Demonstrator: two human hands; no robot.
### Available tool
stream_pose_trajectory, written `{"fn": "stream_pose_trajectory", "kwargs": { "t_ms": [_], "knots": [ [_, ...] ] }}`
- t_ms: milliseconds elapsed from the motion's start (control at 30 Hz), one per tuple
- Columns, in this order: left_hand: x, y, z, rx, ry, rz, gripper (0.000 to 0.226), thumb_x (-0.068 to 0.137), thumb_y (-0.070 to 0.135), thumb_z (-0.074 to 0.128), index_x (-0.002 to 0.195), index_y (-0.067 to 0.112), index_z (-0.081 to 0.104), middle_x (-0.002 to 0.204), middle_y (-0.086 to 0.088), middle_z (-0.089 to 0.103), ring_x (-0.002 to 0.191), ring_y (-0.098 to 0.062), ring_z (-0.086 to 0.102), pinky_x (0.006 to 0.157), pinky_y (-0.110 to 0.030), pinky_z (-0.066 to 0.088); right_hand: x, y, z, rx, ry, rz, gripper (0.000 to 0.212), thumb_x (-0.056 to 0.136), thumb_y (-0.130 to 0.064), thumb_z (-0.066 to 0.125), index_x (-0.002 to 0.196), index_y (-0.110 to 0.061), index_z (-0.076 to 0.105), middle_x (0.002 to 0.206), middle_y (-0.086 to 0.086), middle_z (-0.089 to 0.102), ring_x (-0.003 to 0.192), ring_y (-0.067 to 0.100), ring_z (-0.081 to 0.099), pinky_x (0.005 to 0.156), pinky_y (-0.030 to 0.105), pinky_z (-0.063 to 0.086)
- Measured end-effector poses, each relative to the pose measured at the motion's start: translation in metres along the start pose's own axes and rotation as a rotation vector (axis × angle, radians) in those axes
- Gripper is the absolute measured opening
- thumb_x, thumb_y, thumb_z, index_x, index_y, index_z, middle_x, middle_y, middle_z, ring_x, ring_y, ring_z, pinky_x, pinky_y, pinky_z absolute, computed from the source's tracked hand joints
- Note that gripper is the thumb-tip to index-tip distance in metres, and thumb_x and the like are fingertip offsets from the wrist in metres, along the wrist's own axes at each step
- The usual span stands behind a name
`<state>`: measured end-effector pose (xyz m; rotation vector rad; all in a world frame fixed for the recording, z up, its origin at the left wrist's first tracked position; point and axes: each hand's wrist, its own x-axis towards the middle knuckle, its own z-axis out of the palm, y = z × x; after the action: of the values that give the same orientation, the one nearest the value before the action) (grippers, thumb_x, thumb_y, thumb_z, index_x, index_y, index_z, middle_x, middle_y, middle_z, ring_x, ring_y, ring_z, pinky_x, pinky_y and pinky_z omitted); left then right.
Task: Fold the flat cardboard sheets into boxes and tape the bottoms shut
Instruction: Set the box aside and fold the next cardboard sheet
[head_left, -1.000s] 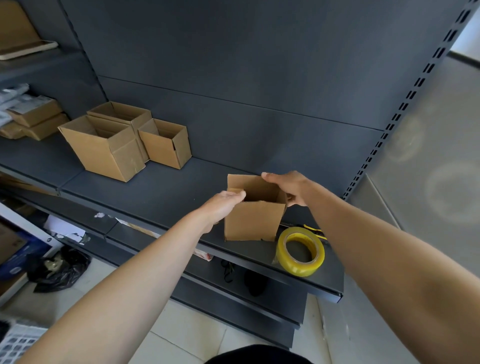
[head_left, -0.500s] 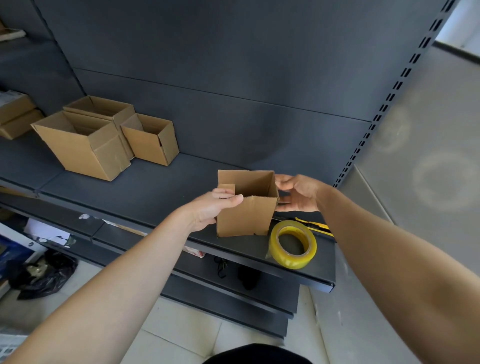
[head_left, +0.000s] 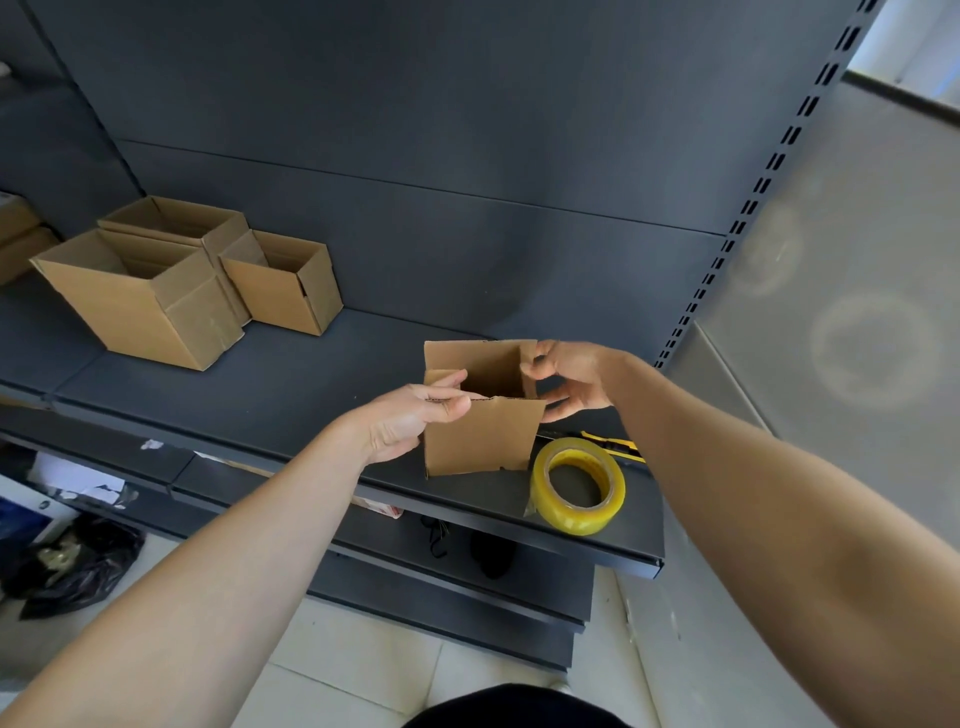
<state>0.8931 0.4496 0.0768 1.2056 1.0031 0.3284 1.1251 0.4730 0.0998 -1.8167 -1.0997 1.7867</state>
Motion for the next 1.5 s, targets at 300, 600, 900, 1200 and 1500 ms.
{"fn": "stream_pose_trajectory", "kwargs": {
  "t_ms": [300, 600, 900, 1200, 1500],
  "knots": [
    [0.007, -0.009, 0.011, -0.051, 0.207, 0.103, 0.011, 0.087, 0.028, 0.064, 0.089, 0.018, 0.068, 0.131, 0.019, 0.046, 0.131, -0.013, 0.035, 0.111, -0.039, 0.019, 0.008, 0.003, 0.019, -0.189, 0.187, -0.041, 0.037, 0.088, -0.017, 0.067, 0.122, -0.018, 0.051, 0.107, 0.009, 0.061, 0.083, 0.022, 0.063, 0.056, 0.035, 0.058],
    [0.011, -0.008, 0.014, 0.017, 0.41, 0.049, 0.043, 0.084, 0.039, 0.067, 0.121, 0.019, 0.058, 0.138, 0.005, 0.046, 0.126, -0.017, 0.039, 0.097, -0.03, 0.029, 0.01, 0.012, 0.013, 0.004, 0.009, -0.06, 0.041, 0.093, -0.004, 0.054, 0.127, -0.027, 0.05, 0.122, 0.007, 0.058, 0.102, 0.029, 0.061, 0.075, 0.046, 0.057],
    [0.022, -0.003, 0.032, 0.196, 0.721, 0.076, 0.054, 0.083, 0.024, 0.072, 0.116, 0.021, 0.03, 0.121, 0.001, 0.025, 0.108, -0.015, 0.043, 0.084, -0.028, 0.037, 0.012, 0.012, 0.013, 0.273, -0.05, 0.033, 0.067, 0.084, -0.069, 0.046, 0.133, -0.024, 0.044, 0.131, 0.012, 0.051, 0.115, 0.039, 0.054, 0.093, 0.062, 0.044],
    [0.019, -0.009, 0.026, 0.082, 0.606, 0.175, 0.069, 0.087, 0.016, 0.067, 0.133, 0.046, 0.026, 0.131, 0.005, 0.023, 0.113, -0.015, 0.036, 0.091, -0.033, 0.037, 0.011, 0.01, 0.012, 0.271, -0.092, 0.021, 0.037, 0.096, -0.036, 0.05, 0.129, -0.018, 0.047, 0.127, 0.012, 0.054, 0.112, 0.035, 0.056, 0.094, 0.058, 0.047],
    [0.023, -0.016, 0.02, 0.106, 0.588, 0.209, 0.012, 0.088, 0.019, 0.065, 0.079, 0.026, 0.063, 0.13, 0.002, 0.038, 0.105, -0.008, 0.048, 0.086, -0.021, 0.036, 0.015, 0.013, 0.023, 0.022, 0.027, -0.043, 0.031, 0.096, -0.006, 0.051, 0.112, -0.031, 0.059, 0.123, 0.006, 0.056, 0.113, 0.028, 0.054, 0.095, 0.055, 0.047]
  ]
}}
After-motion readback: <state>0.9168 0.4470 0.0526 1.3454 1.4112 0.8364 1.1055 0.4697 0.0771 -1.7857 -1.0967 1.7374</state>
